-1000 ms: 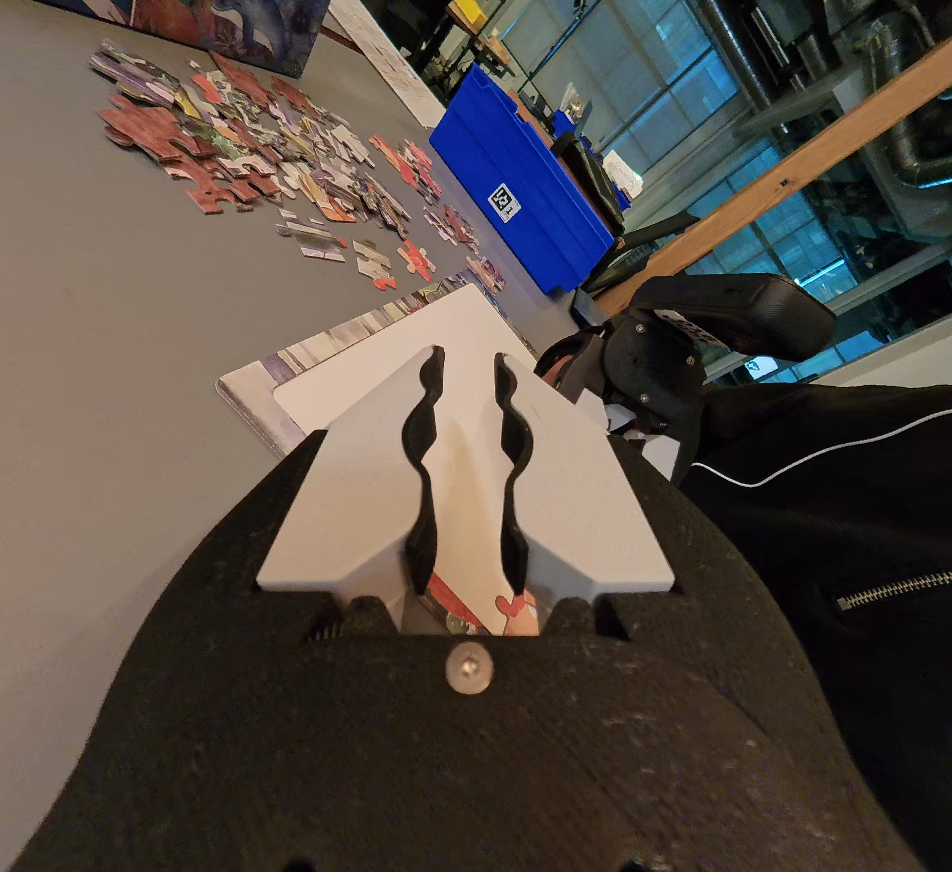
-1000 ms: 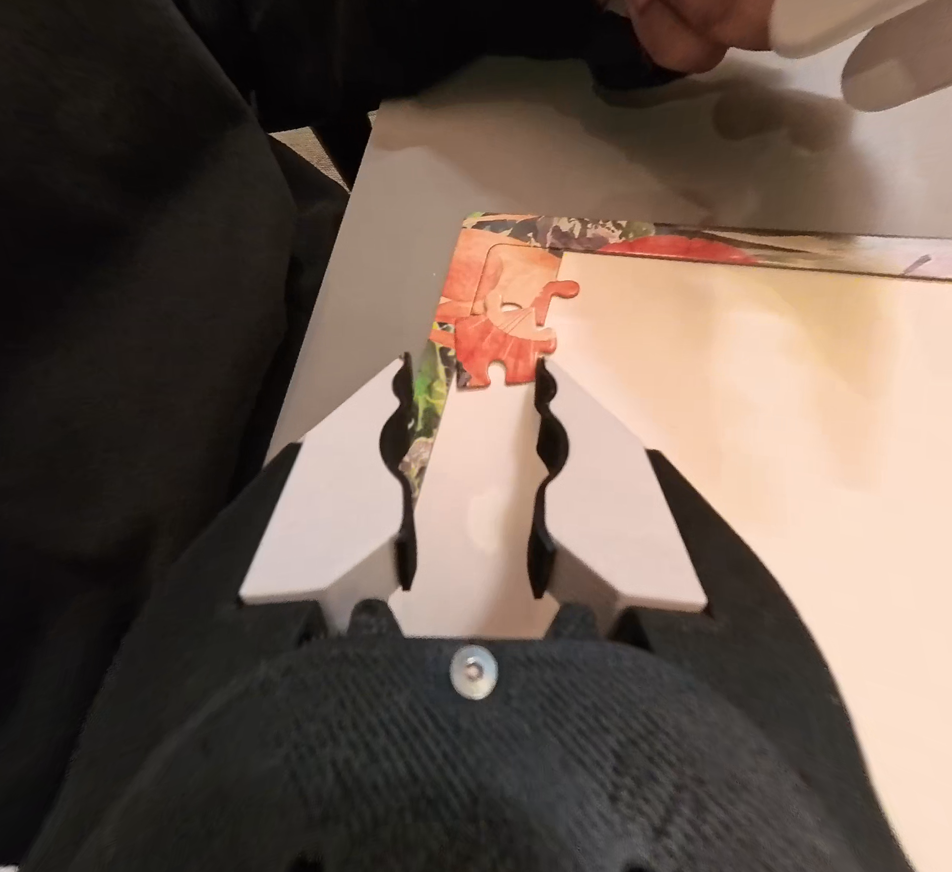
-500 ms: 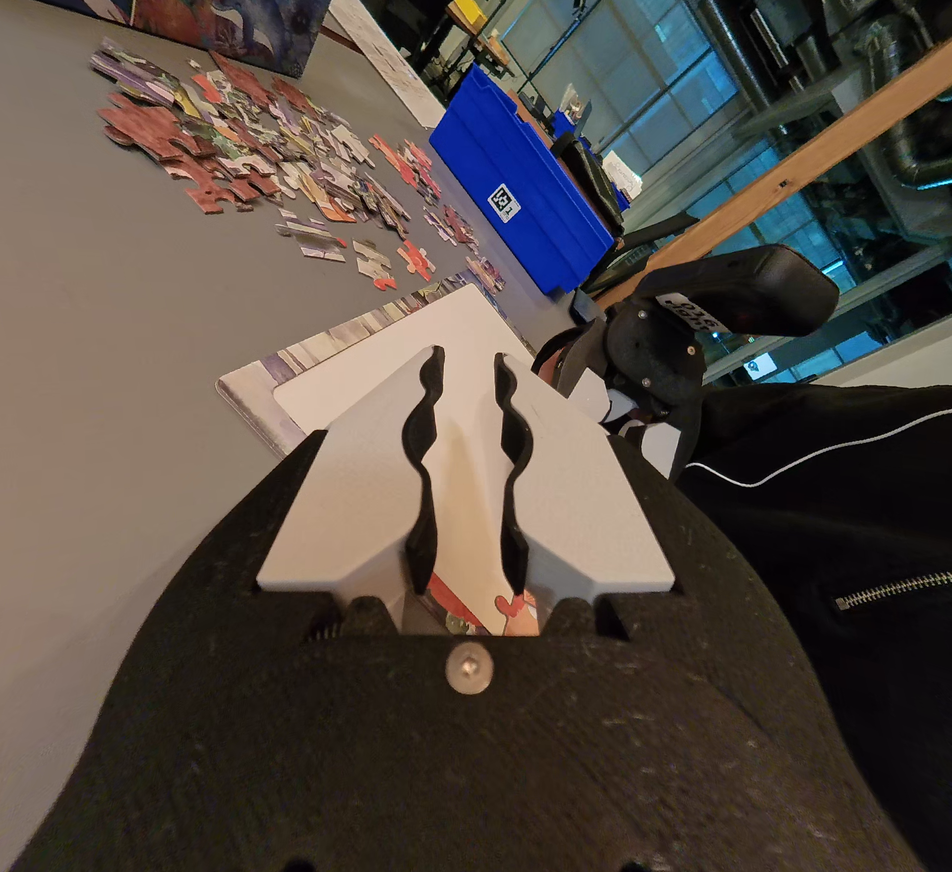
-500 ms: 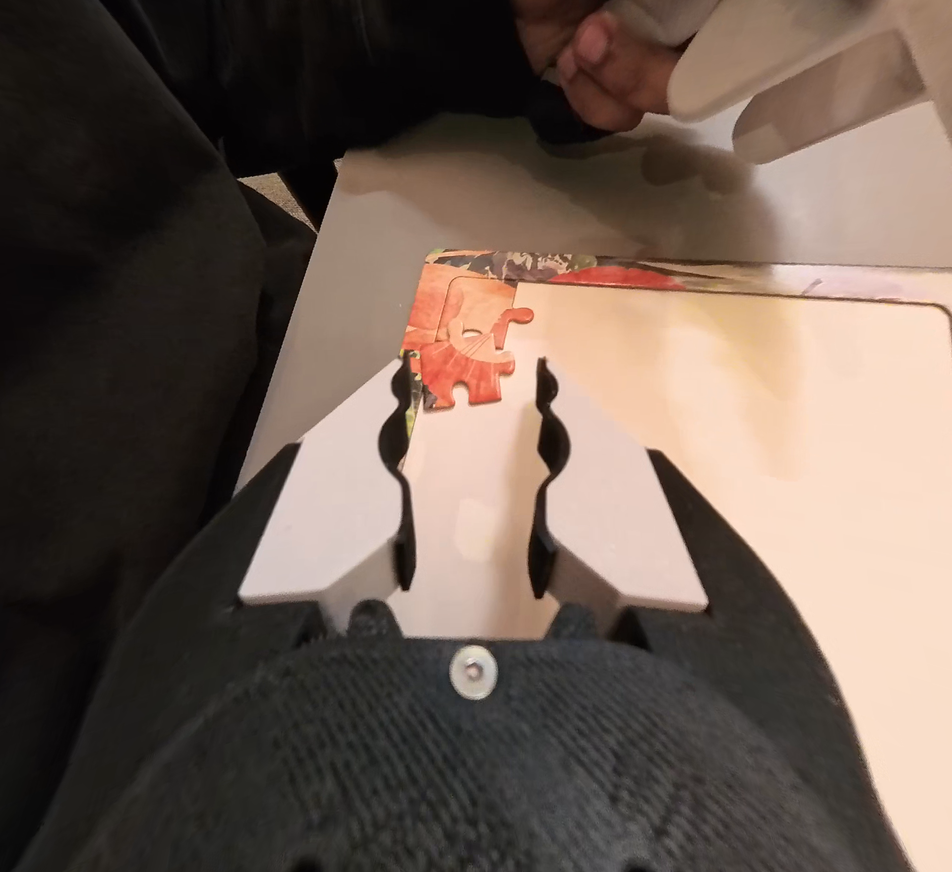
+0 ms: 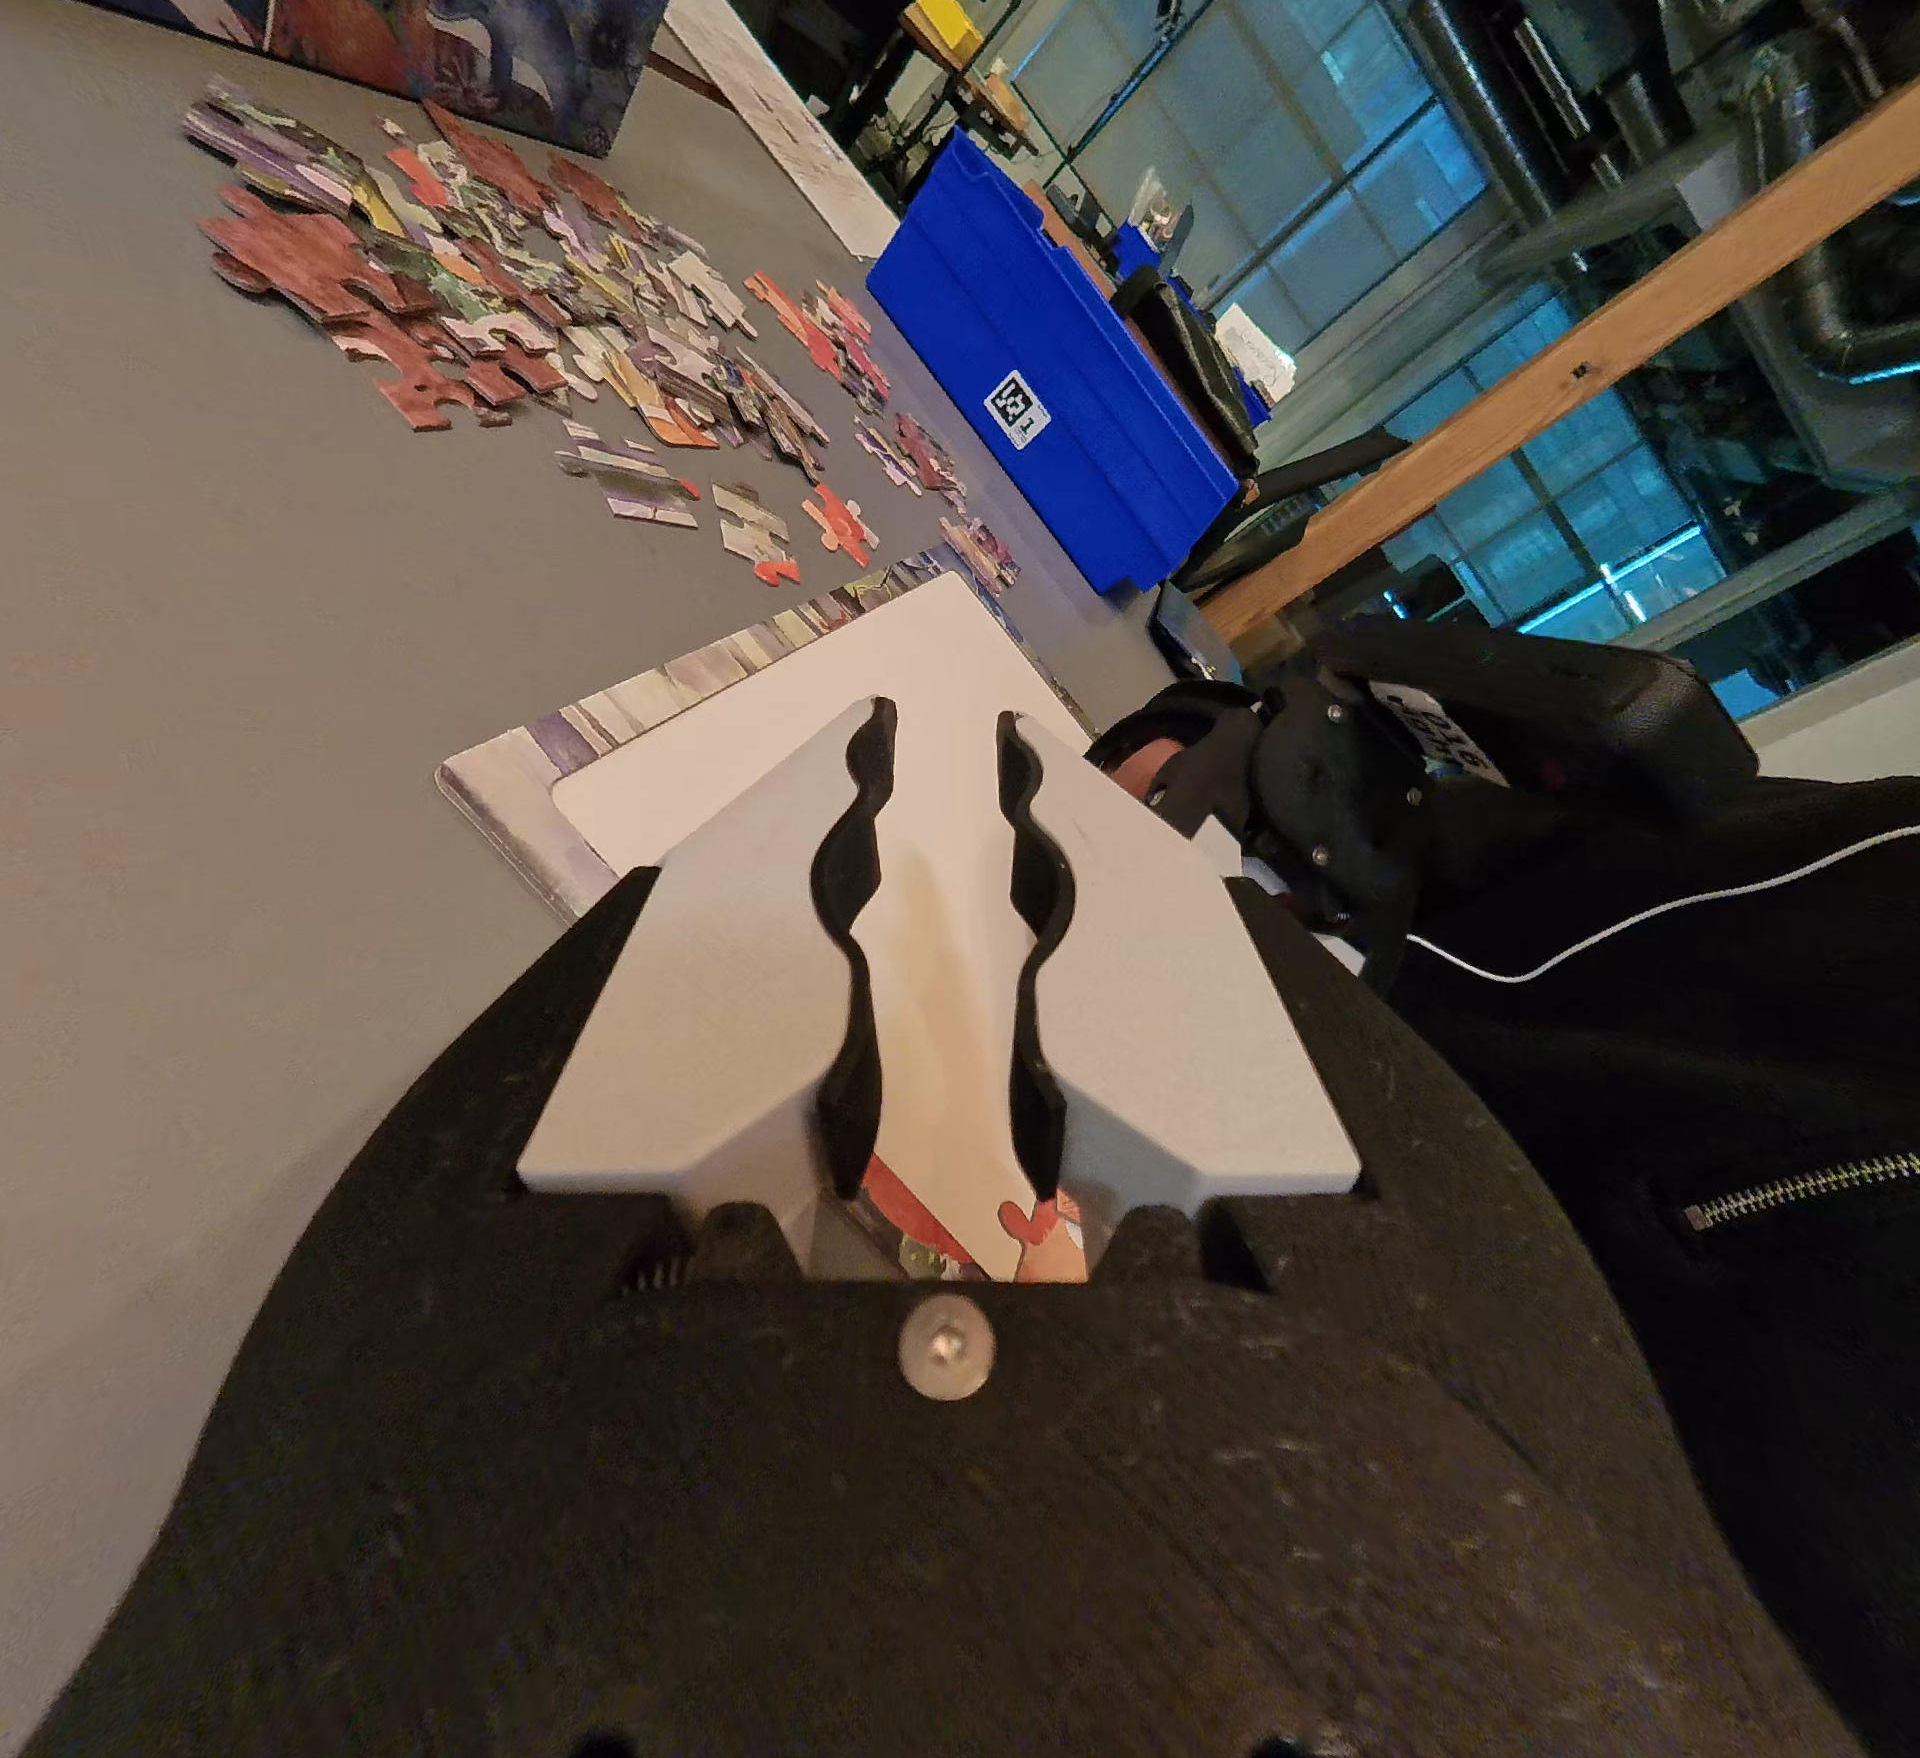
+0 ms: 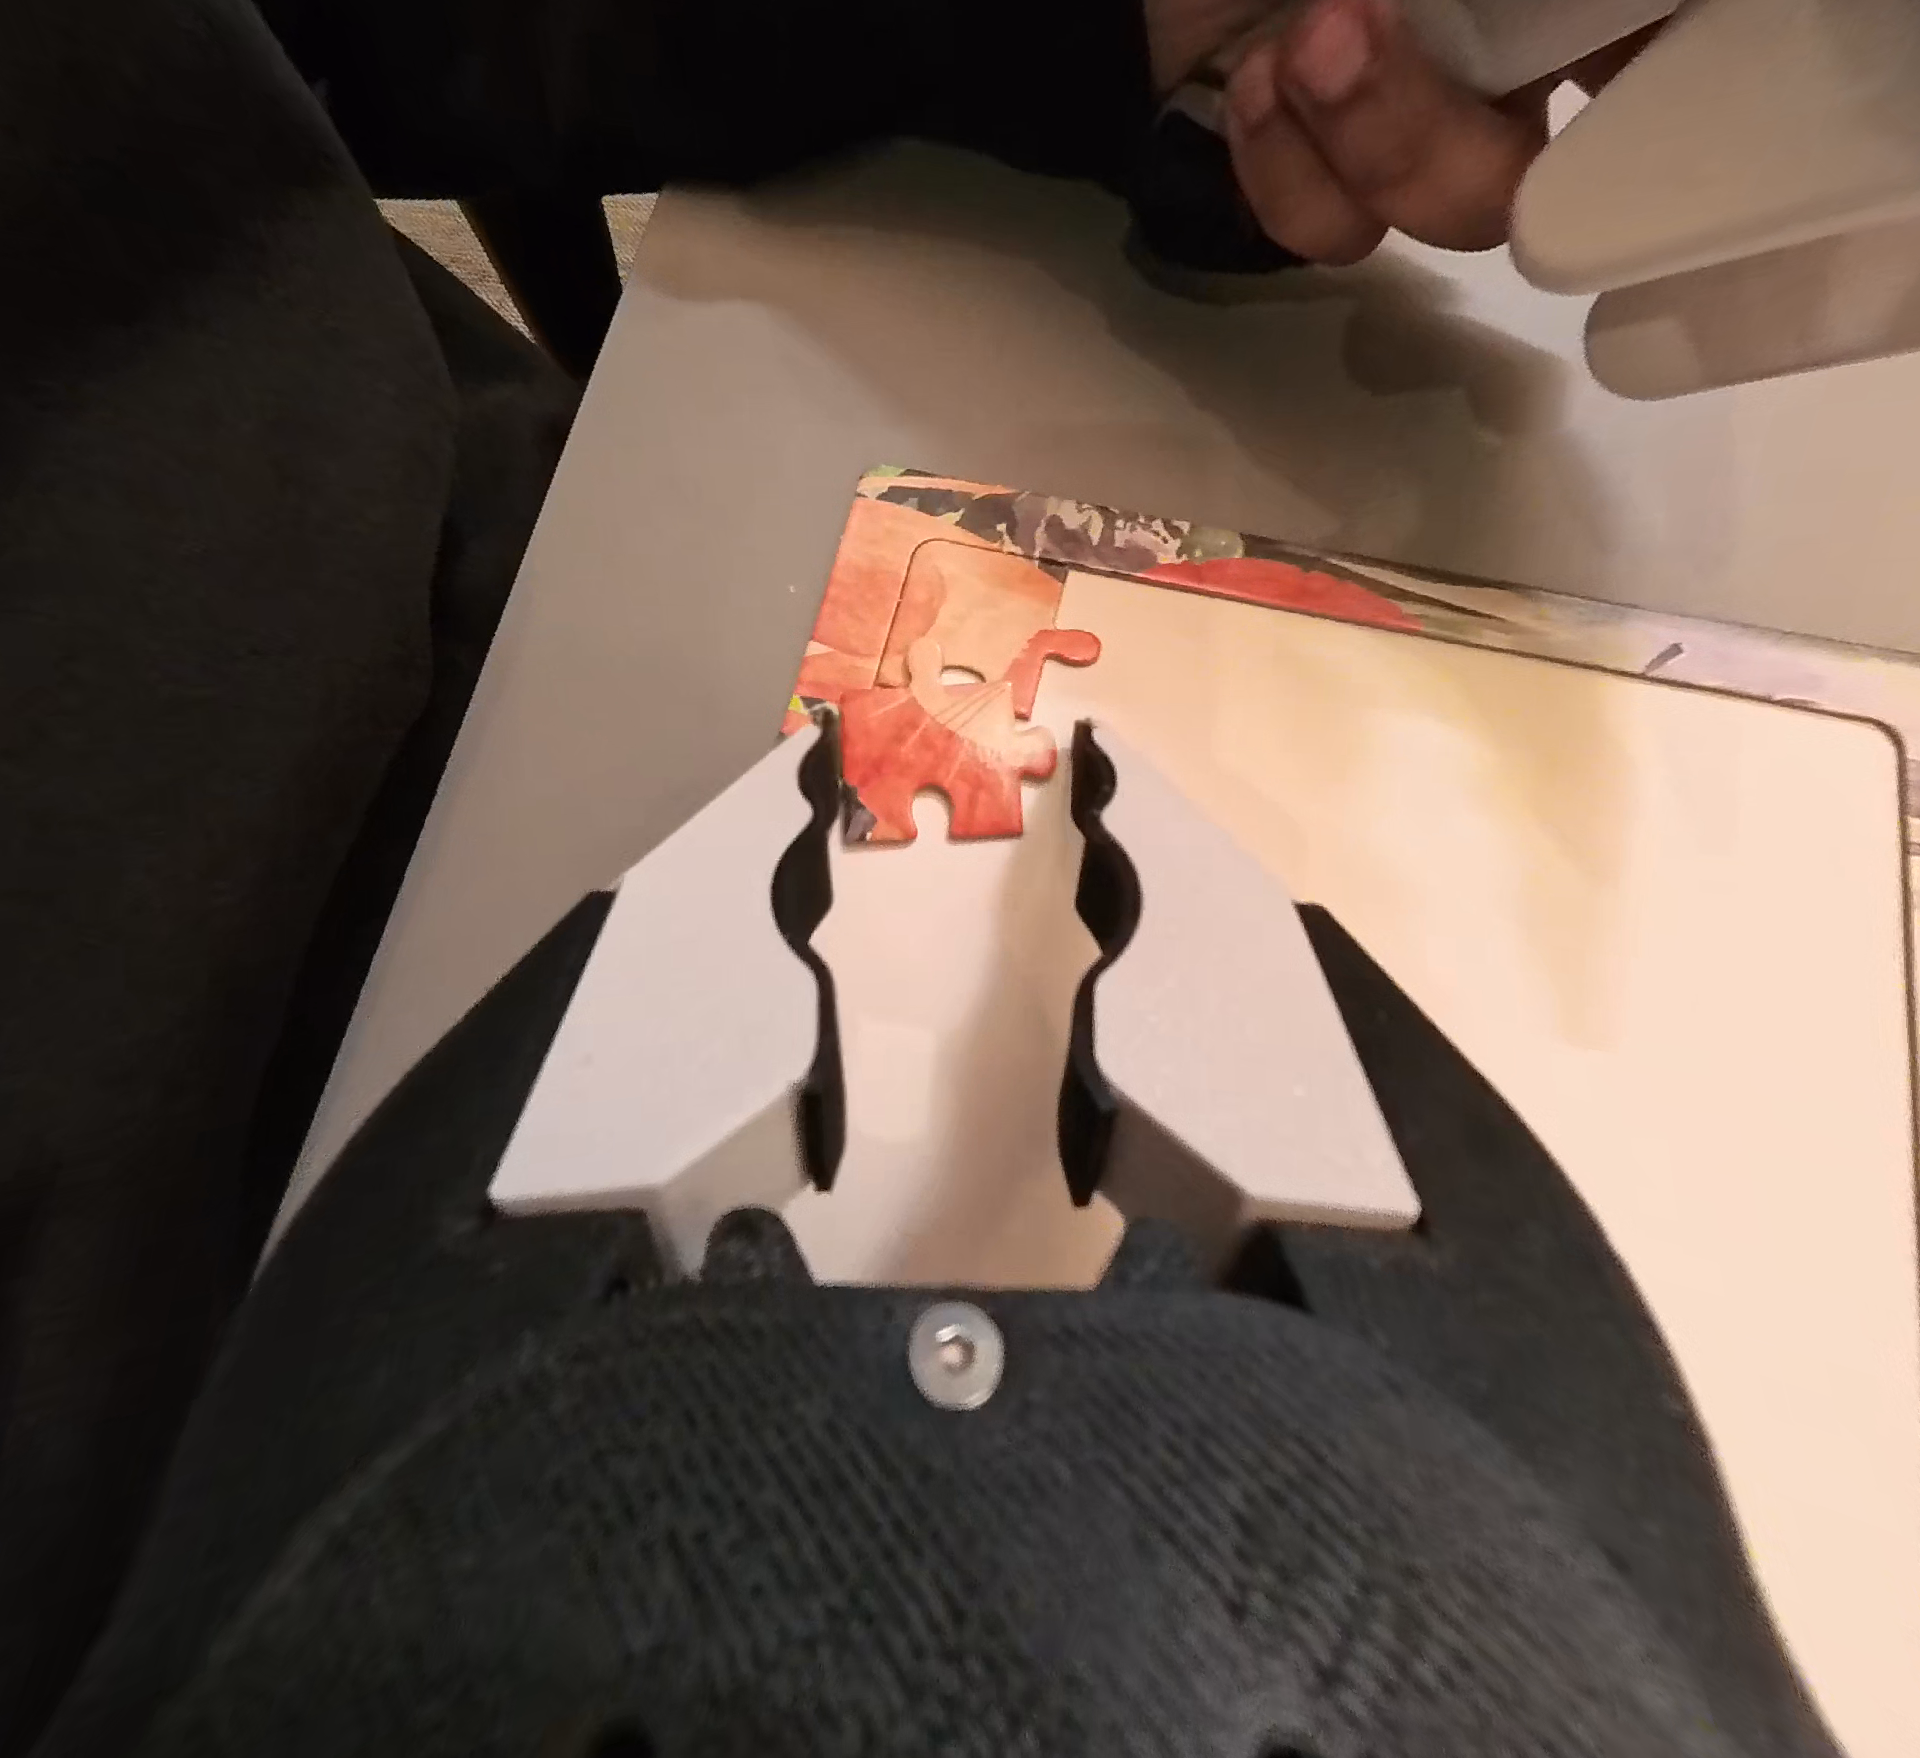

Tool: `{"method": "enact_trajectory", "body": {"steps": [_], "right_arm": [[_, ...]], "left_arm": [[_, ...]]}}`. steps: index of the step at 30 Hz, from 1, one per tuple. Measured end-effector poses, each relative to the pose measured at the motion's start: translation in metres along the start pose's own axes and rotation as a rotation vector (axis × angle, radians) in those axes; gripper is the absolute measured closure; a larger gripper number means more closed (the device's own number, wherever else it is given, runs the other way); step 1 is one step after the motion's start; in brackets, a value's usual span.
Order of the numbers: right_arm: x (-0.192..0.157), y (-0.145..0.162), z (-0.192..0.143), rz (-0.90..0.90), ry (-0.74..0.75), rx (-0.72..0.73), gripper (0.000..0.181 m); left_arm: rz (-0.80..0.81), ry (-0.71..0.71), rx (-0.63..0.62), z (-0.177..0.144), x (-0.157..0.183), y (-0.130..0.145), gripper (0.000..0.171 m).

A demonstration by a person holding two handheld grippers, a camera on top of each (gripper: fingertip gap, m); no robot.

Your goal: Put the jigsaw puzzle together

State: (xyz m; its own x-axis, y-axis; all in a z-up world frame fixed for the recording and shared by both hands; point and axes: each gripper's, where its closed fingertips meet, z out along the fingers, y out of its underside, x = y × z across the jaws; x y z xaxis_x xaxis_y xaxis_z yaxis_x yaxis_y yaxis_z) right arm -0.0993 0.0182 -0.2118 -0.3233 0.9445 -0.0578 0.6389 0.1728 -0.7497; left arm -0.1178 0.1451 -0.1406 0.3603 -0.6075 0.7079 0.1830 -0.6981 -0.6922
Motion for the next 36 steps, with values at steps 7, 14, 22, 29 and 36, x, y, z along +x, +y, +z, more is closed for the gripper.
{"method": "enact_trajectory", "body": {"steps": [7,14,22,29,36], "right_arm": [[0.001,0.001,-0.001,0.011,0.000,-0.007,0.142],[0.003,0.001,-0.003,0.102,-0.001,-0.022,0.142],[0.008,-0.002,-0.006,0.203,0.022,-0.013,0.142],[-0.001,-0.004,-0.007,0.298,-0.005,-0.036,0.142],[0.001,0.002,-0.007,0.283,0.045,-0.087,0.144]], "left_arm": [[0.000,0.000,0.002,0.000,0.000,0.000,0.153],[-0.001,-0.001,0.004,0.000,-0.001,-0.001,0.153],[-0.004,-0.003,0.006,-0.001,-0.002,-0.001,0.153],[-0.007,-0.003,0.003,-0.001,-0.002,-0.001,0.153],[-0.009,-0.006,0.004,-0.001,-0.003,-0.001,0.153]]}}
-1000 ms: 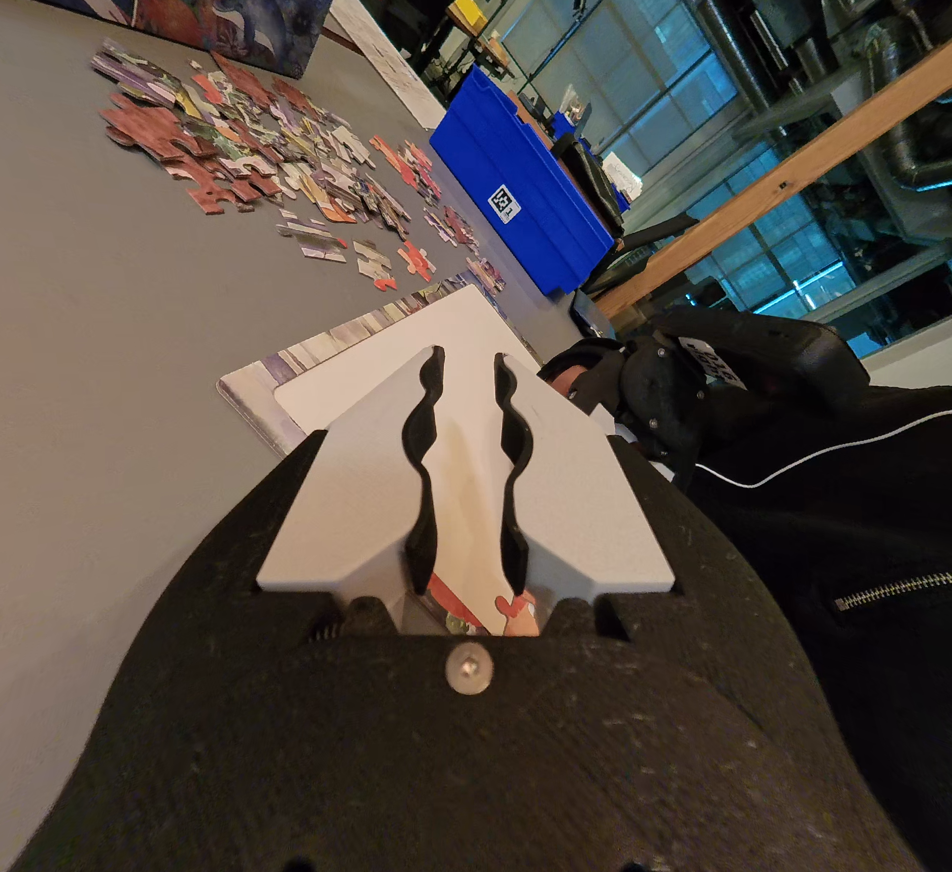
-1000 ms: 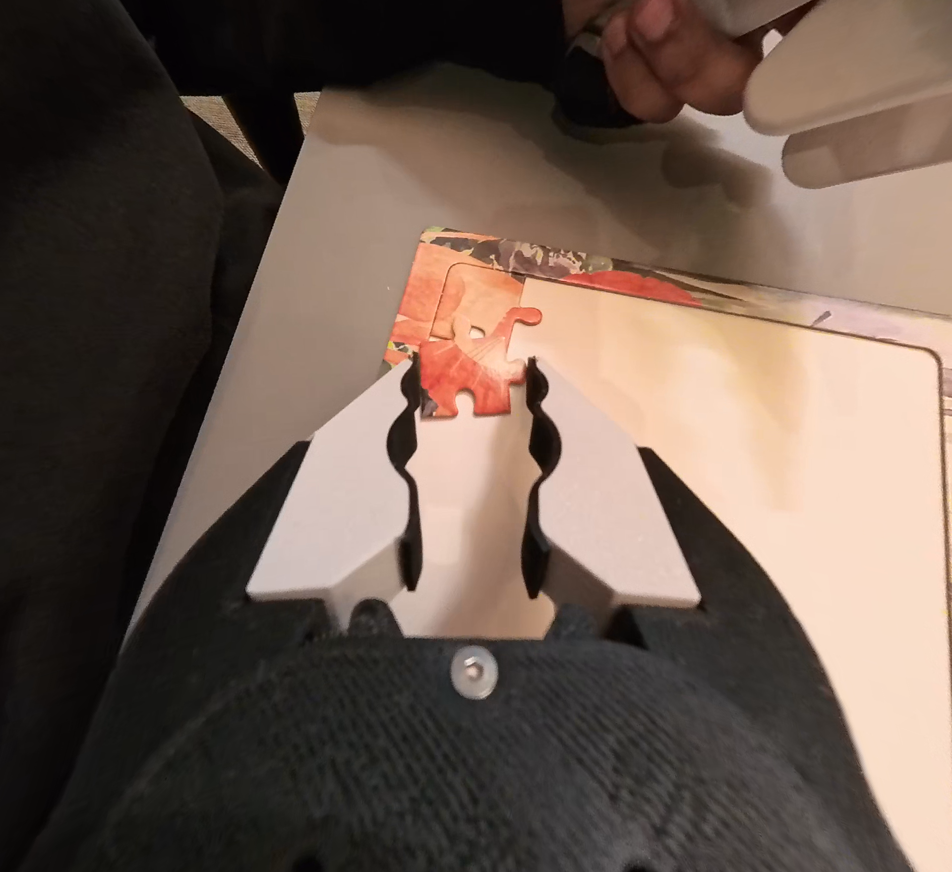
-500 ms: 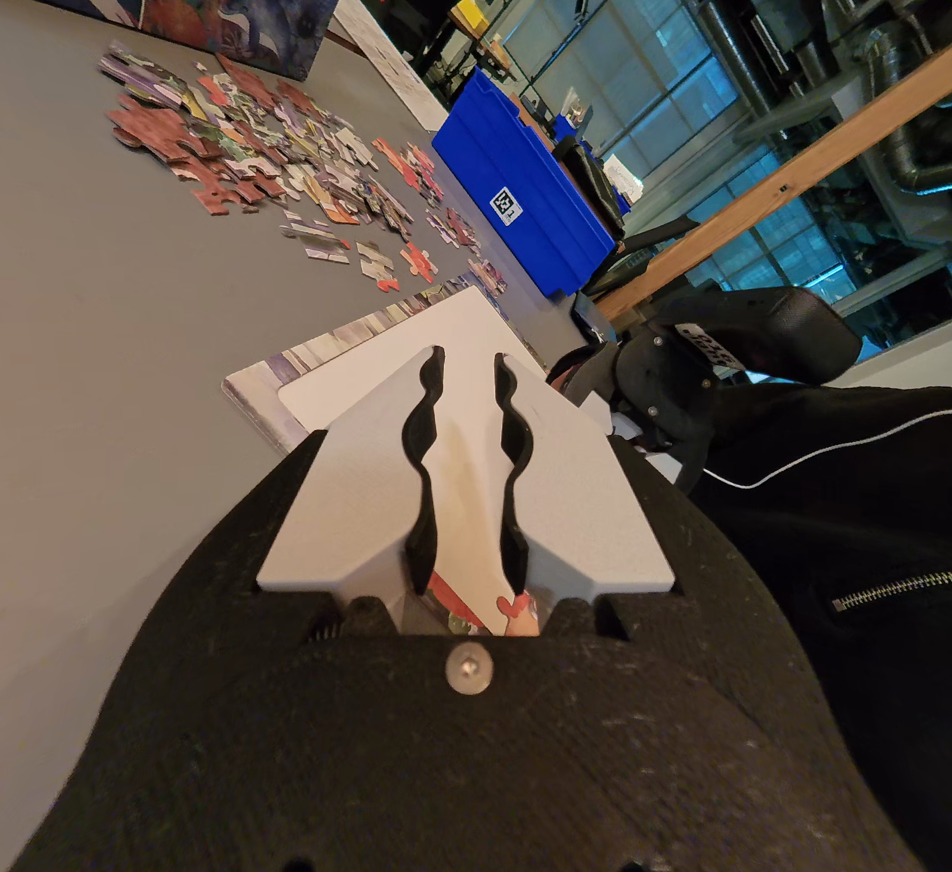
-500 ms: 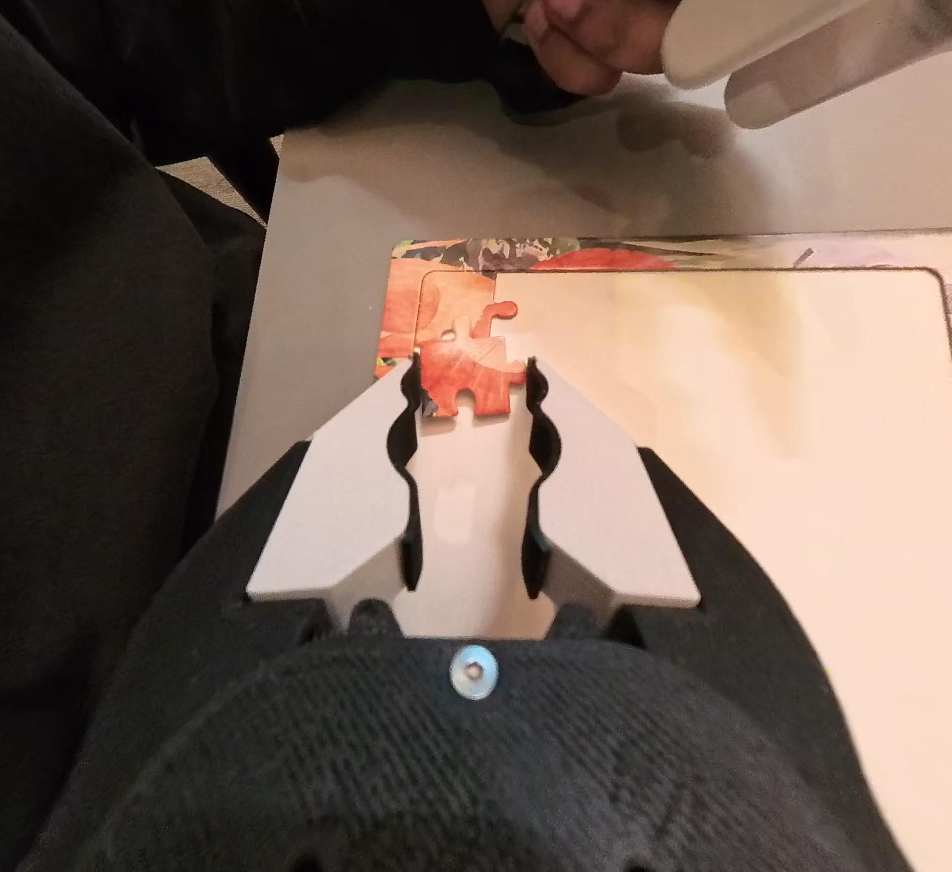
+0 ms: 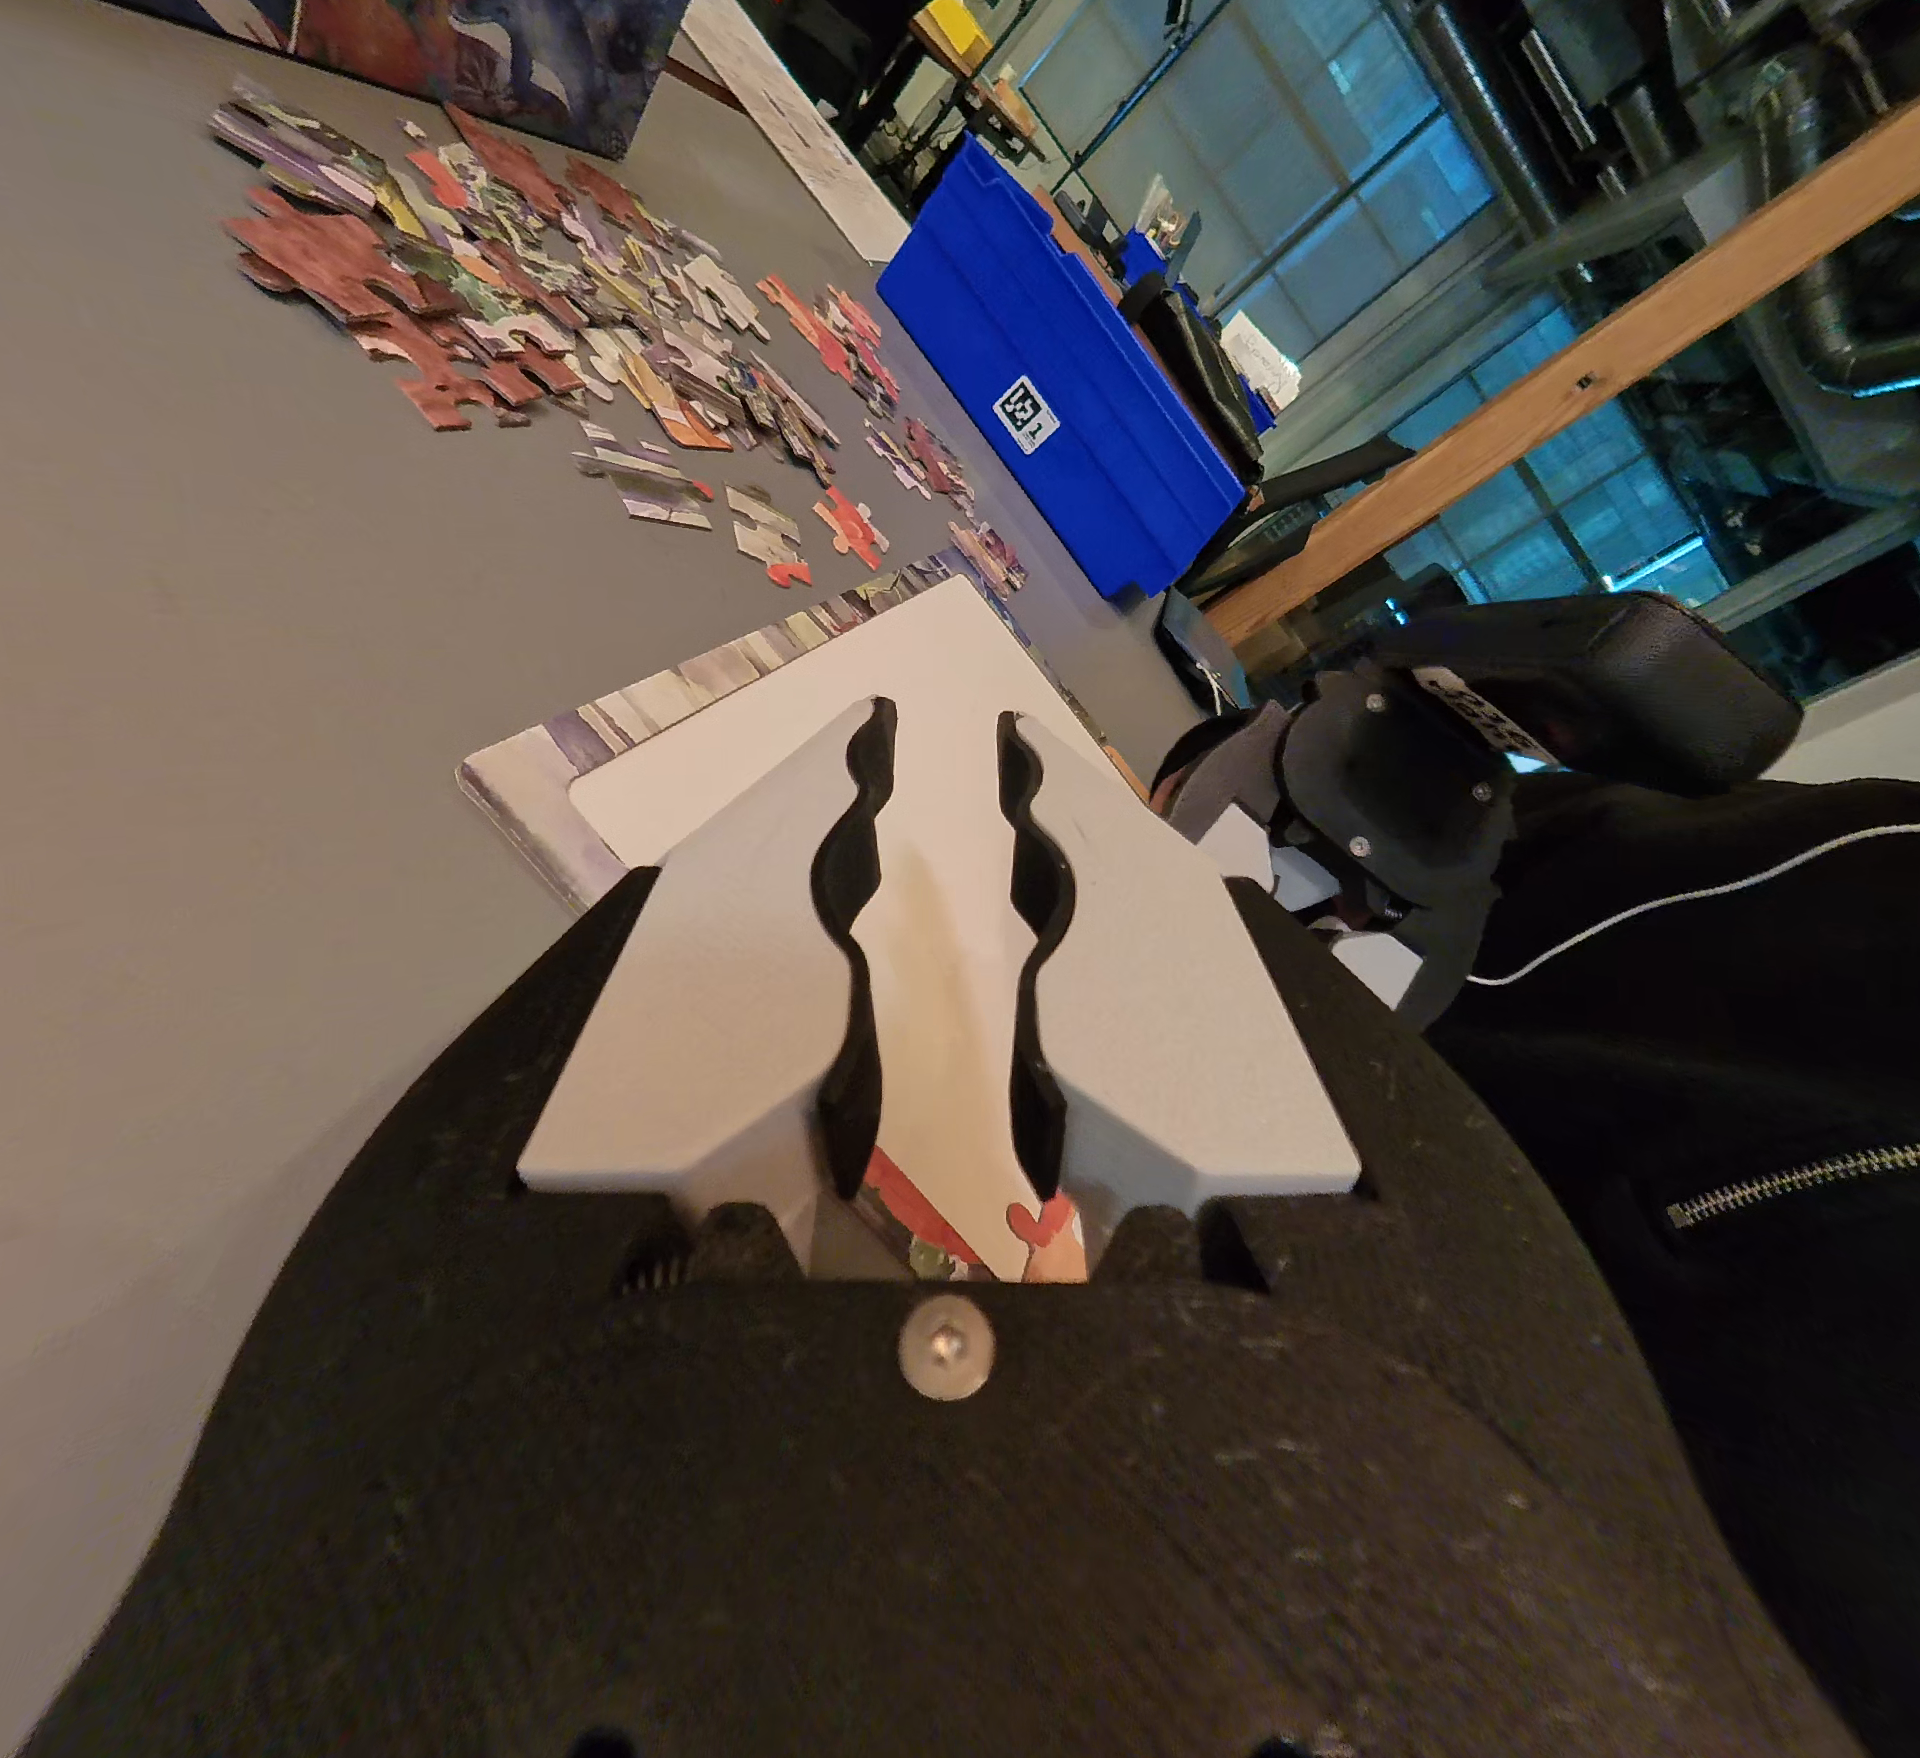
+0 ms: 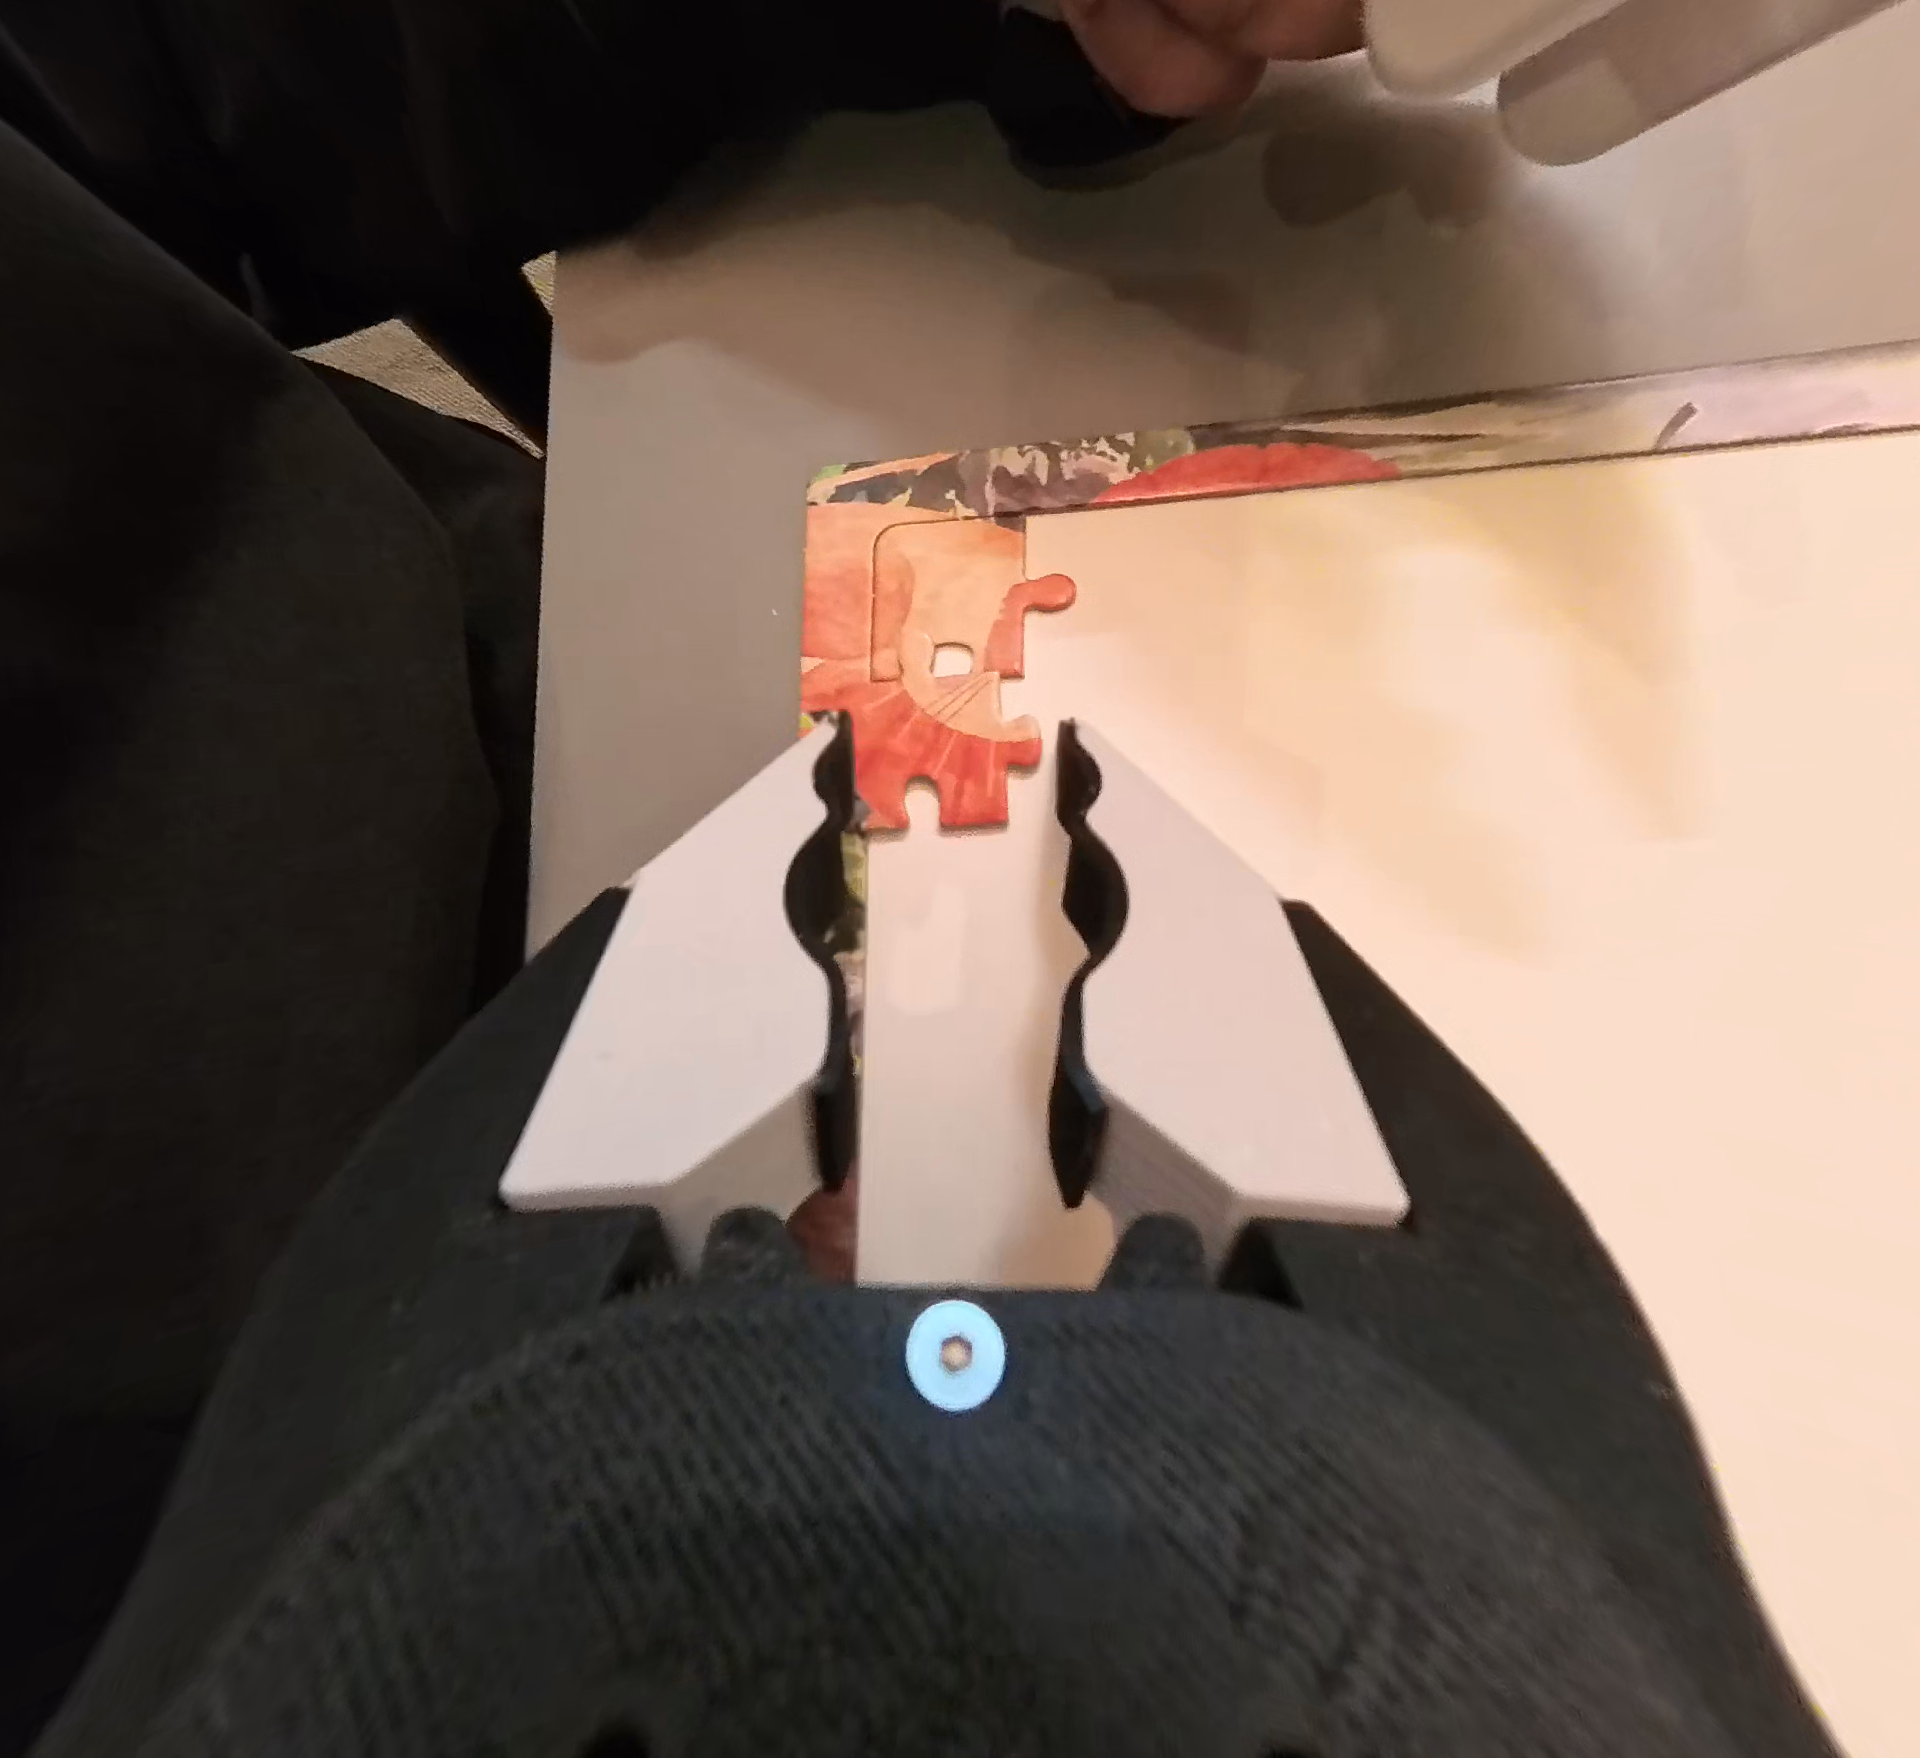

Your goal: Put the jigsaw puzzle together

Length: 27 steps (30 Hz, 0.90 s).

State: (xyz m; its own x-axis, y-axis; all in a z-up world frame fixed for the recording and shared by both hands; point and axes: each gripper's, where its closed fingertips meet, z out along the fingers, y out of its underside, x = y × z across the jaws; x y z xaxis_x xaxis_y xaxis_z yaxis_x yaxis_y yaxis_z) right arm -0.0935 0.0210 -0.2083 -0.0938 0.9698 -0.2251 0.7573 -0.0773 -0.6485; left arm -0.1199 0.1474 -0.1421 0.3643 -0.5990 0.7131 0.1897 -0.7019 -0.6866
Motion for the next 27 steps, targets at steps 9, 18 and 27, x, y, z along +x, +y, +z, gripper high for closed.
{"method": "enact_trajectory", "body": {"steps": [9,18,27], "right_arm": [[0.001,-0.001,0.006,-0.155,0.030,0.016,0.136],[0.006,-0.001,0.005,-0.113,0.049,0.018,0.146],[-0.003,-0.008,0.003,-0.120,-0.007,0.060,0.139]], "left_arm": [[0.001,0.001,-0.002,0.000,0.001,0.000,0.153],[-0.003,0.005,0.006,-0.001,0.001,-0.001,0.153],[-0.004,0.007,0.004,-0.001,0.001,0.000,0.153]]}}
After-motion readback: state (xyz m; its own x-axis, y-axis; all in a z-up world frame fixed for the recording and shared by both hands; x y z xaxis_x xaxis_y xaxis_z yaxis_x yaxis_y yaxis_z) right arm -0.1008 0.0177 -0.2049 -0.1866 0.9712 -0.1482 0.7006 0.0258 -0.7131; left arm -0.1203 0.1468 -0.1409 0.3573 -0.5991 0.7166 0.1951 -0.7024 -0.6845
